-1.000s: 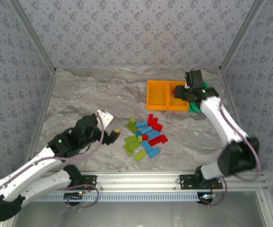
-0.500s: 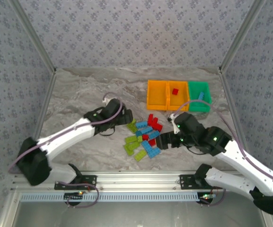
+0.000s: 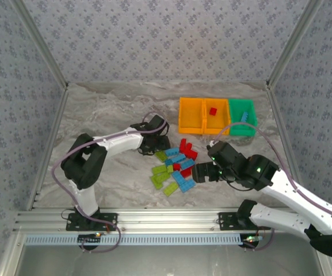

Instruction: Sort the legos into containers by color

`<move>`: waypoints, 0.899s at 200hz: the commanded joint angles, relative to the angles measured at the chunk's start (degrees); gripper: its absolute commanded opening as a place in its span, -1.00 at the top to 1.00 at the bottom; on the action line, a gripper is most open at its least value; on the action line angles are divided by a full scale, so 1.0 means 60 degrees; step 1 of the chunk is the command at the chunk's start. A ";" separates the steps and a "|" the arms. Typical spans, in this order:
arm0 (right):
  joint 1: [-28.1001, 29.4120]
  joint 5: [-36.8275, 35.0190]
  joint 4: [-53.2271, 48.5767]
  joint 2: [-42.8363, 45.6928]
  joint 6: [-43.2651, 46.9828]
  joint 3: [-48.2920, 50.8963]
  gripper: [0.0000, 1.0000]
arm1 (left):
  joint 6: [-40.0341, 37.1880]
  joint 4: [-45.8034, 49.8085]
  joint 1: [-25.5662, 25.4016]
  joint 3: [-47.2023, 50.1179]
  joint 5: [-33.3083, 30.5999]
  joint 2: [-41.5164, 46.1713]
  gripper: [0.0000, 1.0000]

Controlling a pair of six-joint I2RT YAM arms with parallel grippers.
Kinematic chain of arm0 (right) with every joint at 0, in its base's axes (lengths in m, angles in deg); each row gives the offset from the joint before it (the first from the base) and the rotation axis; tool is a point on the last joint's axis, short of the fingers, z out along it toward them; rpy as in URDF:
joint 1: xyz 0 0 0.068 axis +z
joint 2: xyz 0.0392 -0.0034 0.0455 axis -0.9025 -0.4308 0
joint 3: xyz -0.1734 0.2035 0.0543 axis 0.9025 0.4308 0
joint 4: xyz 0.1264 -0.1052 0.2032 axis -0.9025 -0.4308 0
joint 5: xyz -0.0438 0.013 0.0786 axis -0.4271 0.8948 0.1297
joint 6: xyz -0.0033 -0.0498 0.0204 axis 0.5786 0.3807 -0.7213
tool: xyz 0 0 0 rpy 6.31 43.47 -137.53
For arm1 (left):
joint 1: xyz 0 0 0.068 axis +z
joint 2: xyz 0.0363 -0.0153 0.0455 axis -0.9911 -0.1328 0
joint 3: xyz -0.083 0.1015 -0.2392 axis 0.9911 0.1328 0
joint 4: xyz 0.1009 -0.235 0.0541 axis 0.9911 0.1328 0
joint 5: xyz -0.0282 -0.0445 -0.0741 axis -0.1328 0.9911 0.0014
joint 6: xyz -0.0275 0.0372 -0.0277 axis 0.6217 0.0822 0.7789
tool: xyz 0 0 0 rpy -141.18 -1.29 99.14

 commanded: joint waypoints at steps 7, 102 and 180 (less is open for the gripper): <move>-0.0013 -0.0186 -0.0159 0.0050 -0.0357 0.0036 -0.98 | -0.0249 -0.0401 0.0159 -0.0357 0.0668 -0.0505 -0.33; 0.0000 -0.0115 -0.0119 -0.0001 -0.0592 -0.0074 -0.97 | -0.0970 -0.0210 0.0159 -0.0614 0.0332 -0.0682 0.33; 0.0062 -0.0495 0.0827 0.0315 -0.0759 -0.0051 -0.98 | -0.1994 0.0701 -0.0070 -0.1097 -0.0820 0.1173 0.58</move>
